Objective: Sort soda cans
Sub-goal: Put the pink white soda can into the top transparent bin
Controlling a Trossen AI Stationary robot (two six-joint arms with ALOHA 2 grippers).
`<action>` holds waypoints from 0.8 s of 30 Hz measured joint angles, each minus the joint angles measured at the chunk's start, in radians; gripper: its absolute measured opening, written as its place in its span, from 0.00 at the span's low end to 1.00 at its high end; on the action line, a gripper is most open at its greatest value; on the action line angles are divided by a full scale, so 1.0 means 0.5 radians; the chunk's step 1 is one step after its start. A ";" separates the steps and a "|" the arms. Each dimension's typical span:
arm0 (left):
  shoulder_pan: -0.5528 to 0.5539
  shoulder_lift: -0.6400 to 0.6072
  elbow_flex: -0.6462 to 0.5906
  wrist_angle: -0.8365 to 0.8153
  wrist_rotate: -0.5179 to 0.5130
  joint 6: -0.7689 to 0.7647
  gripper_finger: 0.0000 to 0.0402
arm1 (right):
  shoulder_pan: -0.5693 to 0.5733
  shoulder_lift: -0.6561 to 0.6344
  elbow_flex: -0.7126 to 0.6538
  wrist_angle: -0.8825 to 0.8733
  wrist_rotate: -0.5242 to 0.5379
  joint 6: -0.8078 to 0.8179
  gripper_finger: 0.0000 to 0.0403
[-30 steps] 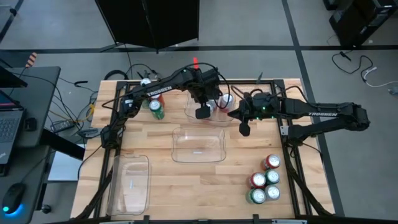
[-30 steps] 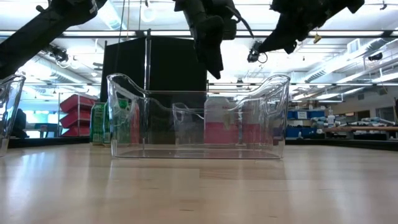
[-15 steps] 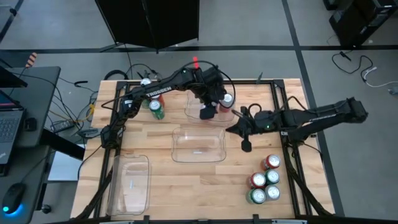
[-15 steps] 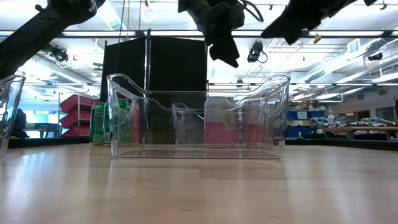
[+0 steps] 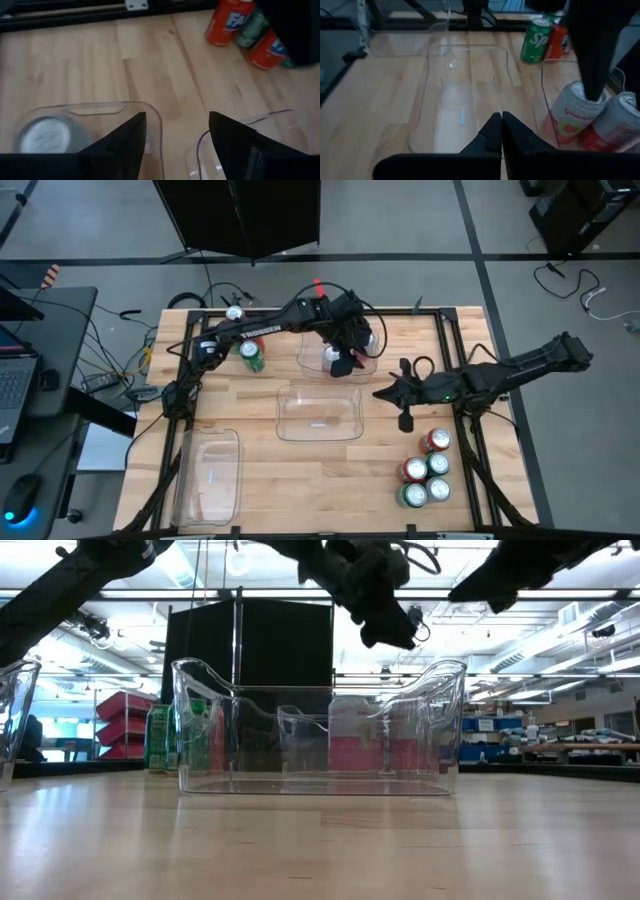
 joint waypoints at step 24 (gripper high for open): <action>-0.227 -0.773 -1.664 1.678 0.017 -0.330 0.54 | 0.390 -0.328 -0.257 -0.014 0.000 0.210 0.00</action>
